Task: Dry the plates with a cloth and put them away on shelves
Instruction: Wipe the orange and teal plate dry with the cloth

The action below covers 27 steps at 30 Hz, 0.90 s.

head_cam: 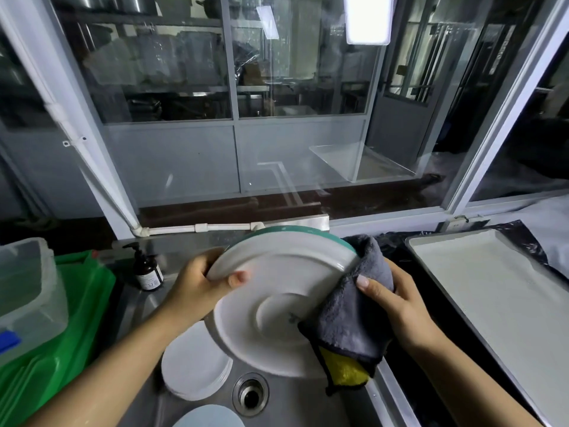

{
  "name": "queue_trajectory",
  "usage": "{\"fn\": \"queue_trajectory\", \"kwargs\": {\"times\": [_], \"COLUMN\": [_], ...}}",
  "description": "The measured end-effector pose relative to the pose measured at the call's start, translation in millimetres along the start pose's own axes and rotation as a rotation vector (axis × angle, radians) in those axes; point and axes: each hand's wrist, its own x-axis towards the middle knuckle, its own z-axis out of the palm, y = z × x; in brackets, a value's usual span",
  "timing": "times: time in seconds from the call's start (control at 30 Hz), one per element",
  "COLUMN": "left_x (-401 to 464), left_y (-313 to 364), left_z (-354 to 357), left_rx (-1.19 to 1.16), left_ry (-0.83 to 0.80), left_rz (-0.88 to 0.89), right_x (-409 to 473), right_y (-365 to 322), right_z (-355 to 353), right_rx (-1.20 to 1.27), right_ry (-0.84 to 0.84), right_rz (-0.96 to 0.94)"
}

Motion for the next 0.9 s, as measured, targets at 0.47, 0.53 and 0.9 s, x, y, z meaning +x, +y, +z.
{"fn": "queue_trajectory", "kwargs": {"times": [0.47,0.53,0.9], "left_x": [-20,-20,-20], "left_y": [59,60,55], "left_z": [28,35,54], "left_rx": [-0.164,-0.154,-0.179], "left_ry": [-0.139,-0.123,0.136], "left_rz": [-0.137,-0.108,-0.233], "right_x": [32,36,47], "right_y": [22,16,30], "right_z": [22,33,52], "right_rx": [-0.272,-0.46,-0.831], "right_ry": [0.333,0.329,0.095], "right_rz": [-0.15,-0.293,-0.597]}}
